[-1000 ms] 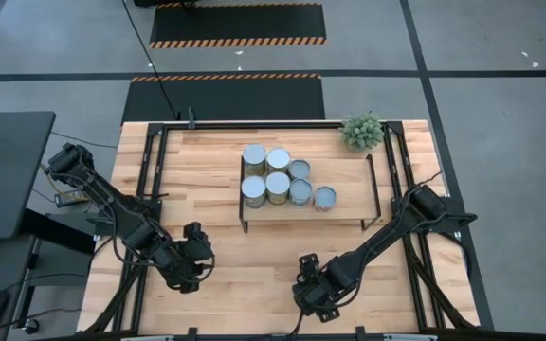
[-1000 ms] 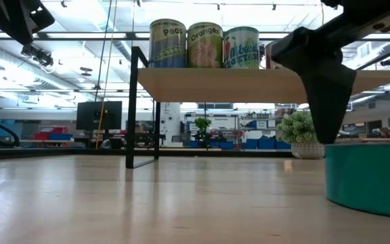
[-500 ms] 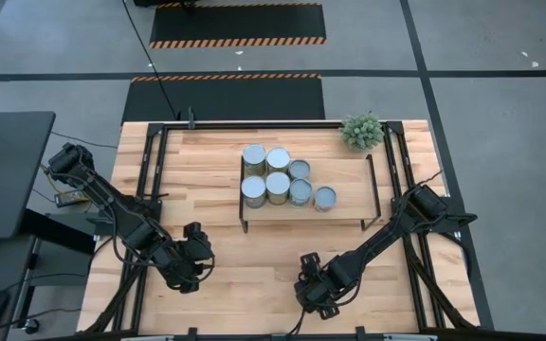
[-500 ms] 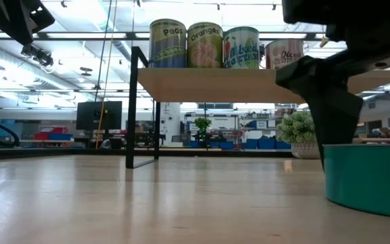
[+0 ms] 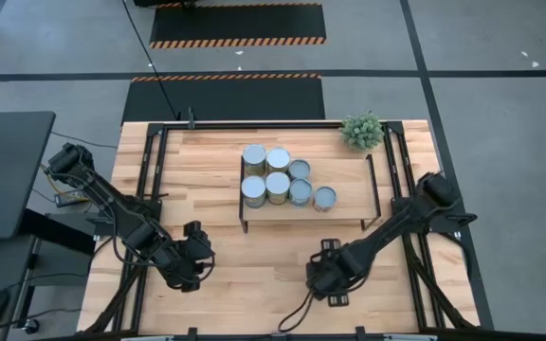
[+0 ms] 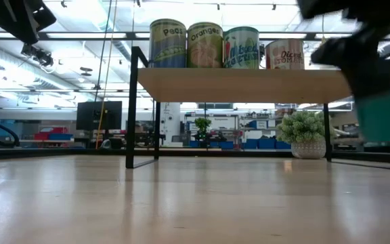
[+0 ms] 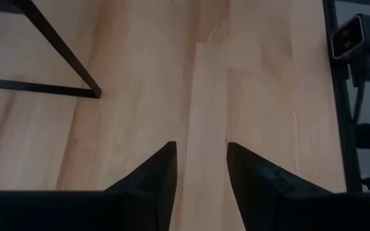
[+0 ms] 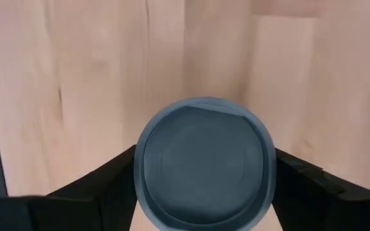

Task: Pick and place cans onto a shelf
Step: Put the tuna can on the shelf, then return to Home Position

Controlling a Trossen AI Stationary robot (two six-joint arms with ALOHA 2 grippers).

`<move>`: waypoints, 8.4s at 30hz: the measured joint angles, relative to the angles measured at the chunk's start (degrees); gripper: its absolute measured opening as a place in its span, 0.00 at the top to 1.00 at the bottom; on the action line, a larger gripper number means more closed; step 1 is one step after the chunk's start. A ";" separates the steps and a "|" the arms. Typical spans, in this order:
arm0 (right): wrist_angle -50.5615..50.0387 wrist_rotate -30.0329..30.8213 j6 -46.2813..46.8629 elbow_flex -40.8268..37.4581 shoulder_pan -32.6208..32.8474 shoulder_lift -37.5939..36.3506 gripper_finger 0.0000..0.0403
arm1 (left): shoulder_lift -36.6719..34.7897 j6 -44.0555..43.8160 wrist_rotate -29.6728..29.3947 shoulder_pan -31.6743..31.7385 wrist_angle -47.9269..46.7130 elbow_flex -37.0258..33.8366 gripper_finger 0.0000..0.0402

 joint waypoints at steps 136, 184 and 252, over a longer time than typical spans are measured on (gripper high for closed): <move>25.19 31.04 8.09 -56.70 -27.51 -107.67 0.99 | -61.49 -8.20 -0.42 44.70 47.47 -51.65 1.00; 56.49 4.68 -1.98 -68.38 -27.29 -107.56 1.00 | -61.50 -14.24 -4.50 44.57 40.03 -51.69 0.97; 22.36 -12.08 11.17 -68.23 -27.28 -107.40 0.93 | -61.50 14.82 -4.80 44.63 44.50 -51.78 0.97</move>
